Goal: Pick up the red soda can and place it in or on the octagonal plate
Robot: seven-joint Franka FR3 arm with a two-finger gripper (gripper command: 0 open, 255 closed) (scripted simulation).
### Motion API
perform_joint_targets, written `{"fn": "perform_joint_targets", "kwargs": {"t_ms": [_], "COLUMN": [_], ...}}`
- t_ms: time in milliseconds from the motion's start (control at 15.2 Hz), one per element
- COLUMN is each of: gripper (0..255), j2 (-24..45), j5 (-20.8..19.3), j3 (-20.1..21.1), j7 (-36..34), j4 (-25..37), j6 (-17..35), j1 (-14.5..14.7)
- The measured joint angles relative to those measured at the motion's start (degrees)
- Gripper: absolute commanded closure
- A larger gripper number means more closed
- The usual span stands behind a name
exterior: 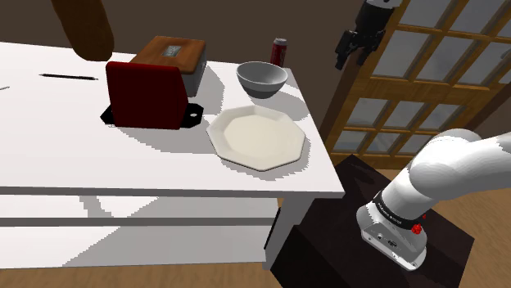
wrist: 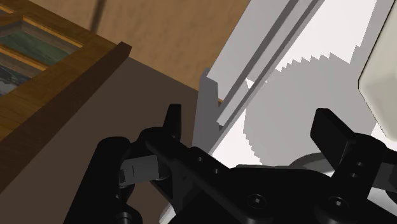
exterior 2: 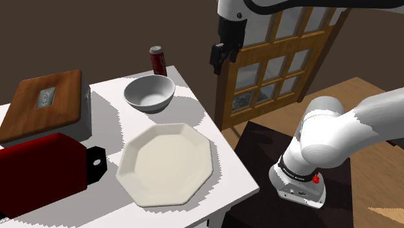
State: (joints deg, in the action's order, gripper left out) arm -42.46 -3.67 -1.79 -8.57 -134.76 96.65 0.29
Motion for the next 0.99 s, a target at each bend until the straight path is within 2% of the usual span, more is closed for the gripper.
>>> {"fn": "perform_joint_targets", "kwargs": {"t_ms": [132, 528, 990], "gripper": [0, 0, 0], "j2": [1.12, 14.32, 31.91], "j5": [0.03, 0.50, 1.69], "j3": [-0.06, -0.78, -1.63], "j7": [-0.05, -0.53, -0.83], "j4": [0.68, 9.72, 26.14], "j6": [0.38, 3.60, 3.58], "j1": [-0.02, -0.23, -0.43]}}
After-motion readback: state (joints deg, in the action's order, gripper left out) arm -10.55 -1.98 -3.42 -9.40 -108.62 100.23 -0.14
